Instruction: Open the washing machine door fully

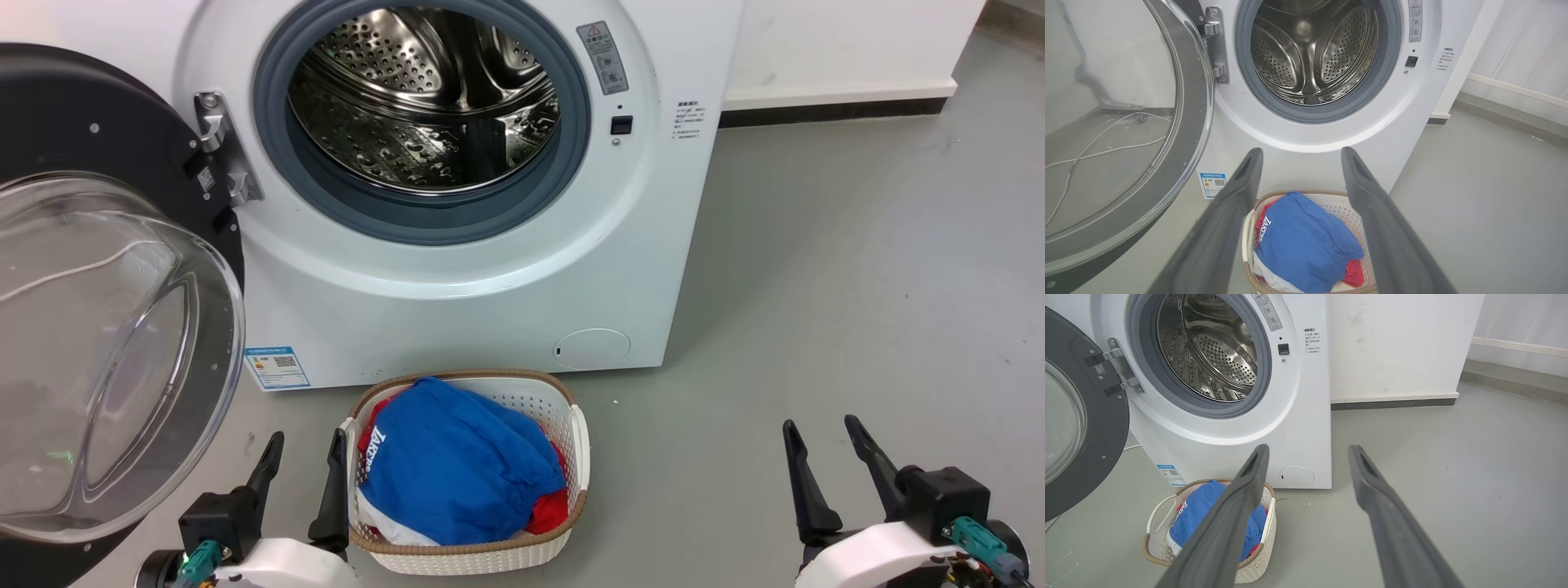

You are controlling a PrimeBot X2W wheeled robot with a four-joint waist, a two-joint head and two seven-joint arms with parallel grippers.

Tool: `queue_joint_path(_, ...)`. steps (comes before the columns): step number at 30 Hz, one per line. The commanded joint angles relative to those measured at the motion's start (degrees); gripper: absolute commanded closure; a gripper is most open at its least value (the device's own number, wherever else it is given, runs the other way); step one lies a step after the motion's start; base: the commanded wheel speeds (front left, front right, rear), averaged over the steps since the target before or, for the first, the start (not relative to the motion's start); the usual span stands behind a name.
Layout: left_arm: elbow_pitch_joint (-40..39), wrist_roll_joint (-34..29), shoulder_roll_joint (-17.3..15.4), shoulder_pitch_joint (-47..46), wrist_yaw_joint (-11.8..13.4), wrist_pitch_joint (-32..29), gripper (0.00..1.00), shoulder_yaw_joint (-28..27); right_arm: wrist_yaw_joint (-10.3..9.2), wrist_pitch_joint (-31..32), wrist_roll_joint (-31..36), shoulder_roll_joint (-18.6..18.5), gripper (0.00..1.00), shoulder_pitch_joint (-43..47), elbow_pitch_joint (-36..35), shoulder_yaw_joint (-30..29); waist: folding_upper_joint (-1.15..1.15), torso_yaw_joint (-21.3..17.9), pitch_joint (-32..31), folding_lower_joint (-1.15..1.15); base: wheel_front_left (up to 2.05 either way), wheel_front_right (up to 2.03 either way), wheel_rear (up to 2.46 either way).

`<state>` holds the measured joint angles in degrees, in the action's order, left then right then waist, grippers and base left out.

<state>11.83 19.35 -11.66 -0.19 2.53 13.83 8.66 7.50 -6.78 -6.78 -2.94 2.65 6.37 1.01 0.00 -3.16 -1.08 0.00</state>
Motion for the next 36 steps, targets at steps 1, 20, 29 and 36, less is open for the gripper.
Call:
queue_joint_path(1,0.45,0.31,0.33,-0.32,-0.30,0.24,0.00,-0.12,-0.02,-0.13,0.40,0.11,0.00,-0.57,0.01,0.16,0.00,-0.30,0.07,0.00,0.00,0.00,0.00)
queue_joint_path(20,2.45,0.90,0.22,-1.22,0.67,0.89,0.00,-0.46,-0.02,-0.16,0.48,0.11,0.00,-0.61,-0.89,0.88,0.00,-0.51,0.16,0.00,0.00,0.00,0.00)
queue_joint_path(29,3.92,2.25,0.61,-0.08,0.52,-0.11,1.00,-0.38,0.00,0.05,-1.12,0.00,1.00,0.65,0.42,0.99,0.00,-0.39,0.12,0.00,0.00,0.00,0.00)
queue_joint_path(36,3.71,11.01,1.61,-0.94,-0.80,-2.69,1.00,-2.29,0.00,1.20,-12.42,-0.63,1.00,-0.66,1.29,0.57,0.00,-0.13,0.20,0.00,0.00,0.00,0.00)
